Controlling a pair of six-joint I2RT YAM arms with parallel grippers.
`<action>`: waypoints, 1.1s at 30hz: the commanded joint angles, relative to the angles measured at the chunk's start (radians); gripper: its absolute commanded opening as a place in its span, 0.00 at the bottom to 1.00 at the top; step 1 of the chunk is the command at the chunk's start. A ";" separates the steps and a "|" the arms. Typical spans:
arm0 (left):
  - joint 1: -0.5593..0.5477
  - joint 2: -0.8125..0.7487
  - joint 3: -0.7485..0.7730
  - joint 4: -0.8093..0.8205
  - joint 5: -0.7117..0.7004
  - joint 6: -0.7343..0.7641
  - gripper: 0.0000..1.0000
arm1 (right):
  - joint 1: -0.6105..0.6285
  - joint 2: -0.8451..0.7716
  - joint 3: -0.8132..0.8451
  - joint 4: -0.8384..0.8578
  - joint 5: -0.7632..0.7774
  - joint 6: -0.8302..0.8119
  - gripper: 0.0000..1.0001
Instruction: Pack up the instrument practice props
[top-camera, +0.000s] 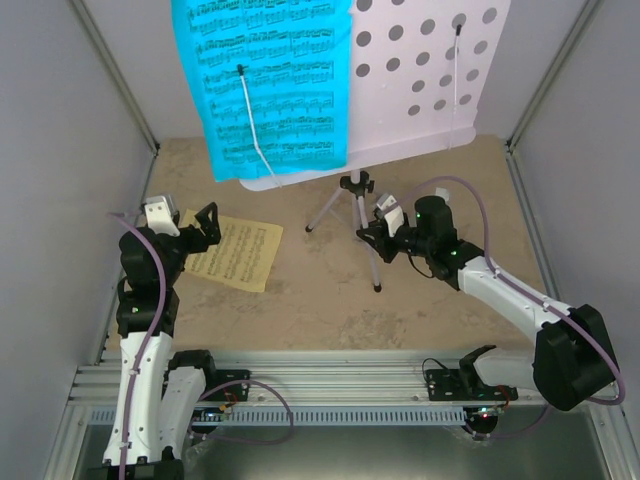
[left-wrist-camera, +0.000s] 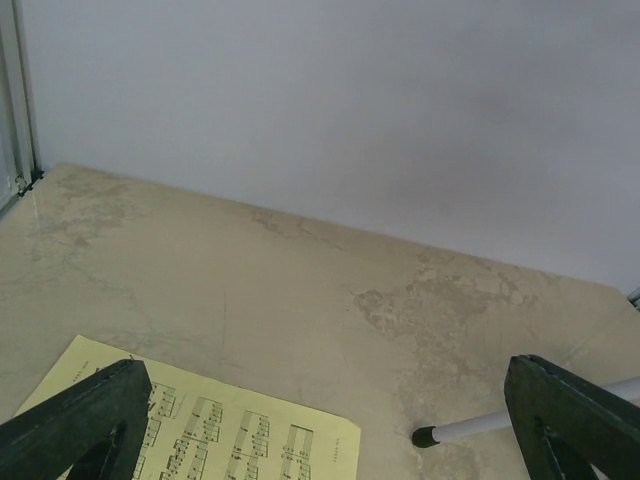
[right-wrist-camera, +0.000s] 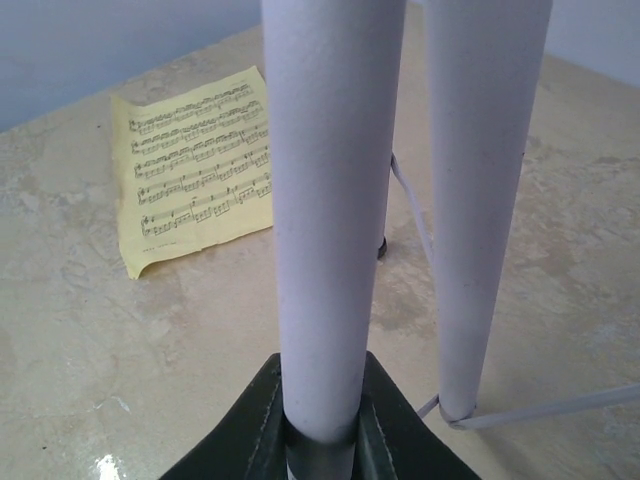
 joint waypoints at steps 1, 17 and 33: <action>0.004 -0.003 0.011 0.023 0.014 0.017 0.99 | -0.003 -0.025 -0.009 0.031 0.041 -0.040 0.17; 0.005 -0.003 0.011 0.022 0.015 0.015 0.99 | -0.027 -0.025 -0.037 0.054 0.172 0.031 0.04; 0.004 -0.002 0.010 0.021 0.015 0.016 0.99 | -0.063 -0.046 -0.051 0.055 0.152 0.063 0.31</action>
